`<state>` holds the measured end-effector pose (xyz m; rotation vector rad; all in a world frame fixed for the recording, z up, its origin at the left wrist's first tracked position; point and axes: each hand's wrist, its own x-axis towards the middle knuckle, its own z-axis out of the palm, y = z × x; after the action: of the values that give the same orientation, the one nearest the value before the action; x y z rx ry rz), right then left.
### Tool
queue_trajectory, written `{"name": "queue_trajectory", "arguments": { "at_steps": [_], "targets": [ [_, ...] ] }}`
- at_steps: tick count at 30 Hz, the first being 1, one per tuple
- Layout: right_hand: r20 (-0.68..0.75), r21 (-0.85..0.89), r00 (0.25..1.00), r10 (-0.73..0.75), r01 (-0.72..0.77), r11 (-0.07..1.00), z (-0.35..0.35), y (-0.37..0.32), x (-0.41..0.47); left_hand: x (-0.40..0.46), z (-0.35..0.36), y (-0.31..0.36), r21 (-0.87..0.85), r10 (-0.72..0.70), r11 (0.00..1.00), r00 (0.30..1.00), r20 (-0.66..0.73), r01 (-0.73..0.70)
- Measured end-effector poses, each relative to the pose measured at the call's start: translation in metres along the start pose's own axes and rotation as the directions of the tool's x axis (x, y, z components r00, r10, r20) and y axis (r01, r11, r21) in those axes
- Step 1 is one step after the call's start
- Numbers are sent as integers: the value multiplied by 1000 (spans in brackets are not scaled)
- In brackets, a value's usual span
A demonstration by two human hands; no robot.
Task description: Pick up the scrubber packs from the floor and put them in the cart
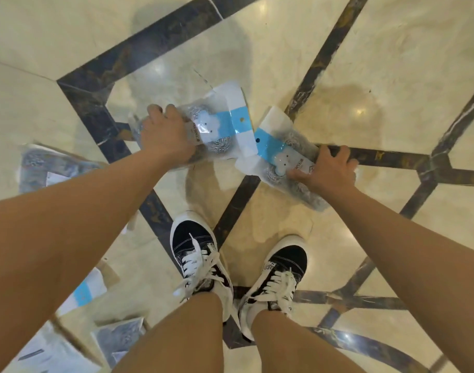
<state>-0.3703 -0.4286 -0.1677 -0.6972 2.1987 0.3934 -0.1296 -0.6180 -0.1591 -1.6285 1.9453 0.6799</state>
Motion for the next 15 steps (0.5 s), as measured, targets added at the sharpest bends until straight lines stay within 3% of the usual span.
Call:
{"name": "queue_trajectory", "arguments": {
  "at_steps": [3,7,9,11,15],
  "targets": [
    [35,45,999,-11,9,999,3,11,2,18,-2,-11,41,2,999,999,41,-4],
    [50,90,999,2,-7,996,1,15,-11,22,-19,-16,86,-3,996,977,211,-15],
    [55,156,998,6,-15,988,-1,16,-22,7,-22,-20,-24,-12,1000,970,243,19],
    [65,342,998,16,-38,939,-4,18,-34,-15,-24,-23,-215,-23,974,981,192,65],
    [52,602,997,50,-71,795,-28,16,-72,-66,-44,-21,-595,-96,785,982,165,176]
  ]
}}
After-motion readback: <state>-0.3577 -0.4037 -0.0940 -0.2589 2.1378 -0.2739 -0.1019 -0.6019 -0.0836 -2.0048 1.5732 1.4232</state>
